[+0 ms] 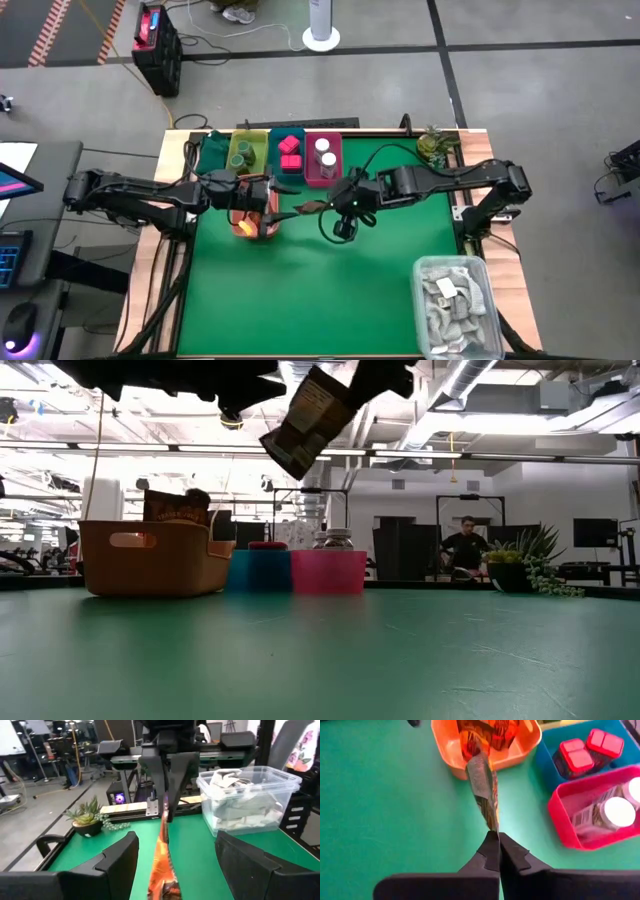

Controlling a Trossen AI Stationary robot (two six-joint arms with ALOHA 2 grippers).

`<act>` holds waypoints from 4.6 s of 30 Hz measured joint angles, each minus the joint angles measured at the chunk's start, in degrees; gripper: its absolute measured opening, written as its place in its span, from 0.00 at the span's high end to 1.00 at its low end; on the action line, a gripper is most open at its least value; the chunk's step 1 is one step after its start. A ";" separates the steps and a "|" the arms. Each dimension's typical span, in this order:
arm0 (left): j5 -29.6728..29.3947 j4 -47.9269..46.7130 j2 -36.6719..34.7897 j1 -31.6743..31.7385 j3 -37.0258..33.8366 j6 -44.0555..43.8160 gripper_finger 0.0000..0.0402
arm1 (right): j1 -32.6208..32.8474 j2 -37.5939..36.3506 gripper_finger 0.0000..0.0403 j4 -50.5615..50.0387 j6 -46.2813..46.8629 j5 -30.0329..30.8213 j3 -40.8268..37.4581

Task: Sort spices by type
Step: Put the orange seasoning pack into the orange bin

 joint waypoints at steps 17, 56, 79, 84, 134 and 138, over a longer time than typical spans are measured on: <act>-5.18 6.08 2.30 -0.07 0.04 -5.45 0.37 | -3.26 0.00 0.96 8.33 -4.42 -6.36 0.00; -5.30 -23.21 20.63 -0.11 26.91 4.81 0.45 | -2.35 0.01 0.95 -2.42 -4.86 -6.32 0.00; -5.15 -30.22 20.62 -0.13 26.91 7.64 1.00 | -2.55 0.02 0.55 -1.13 -8.83 -5.99 -0.02; -5.32 -36.77 18.47 -0.13 26.91 7.42 1.00 | -3.30 -0.20 0.43 -3.58 -8.44 -5.09 -0.02; -26.50 -72.62 3.67 -13.09 26.56 -29.41 1.00 | -3.36 -0.50 0.52 16.26 -10.30 9.09 -18.47; -29.04 -74.06 3.72 -14.60 26.56 -31.39 1.00 | -3.05 -0.50 0.52 16.24 -10.30 9.09 -18.47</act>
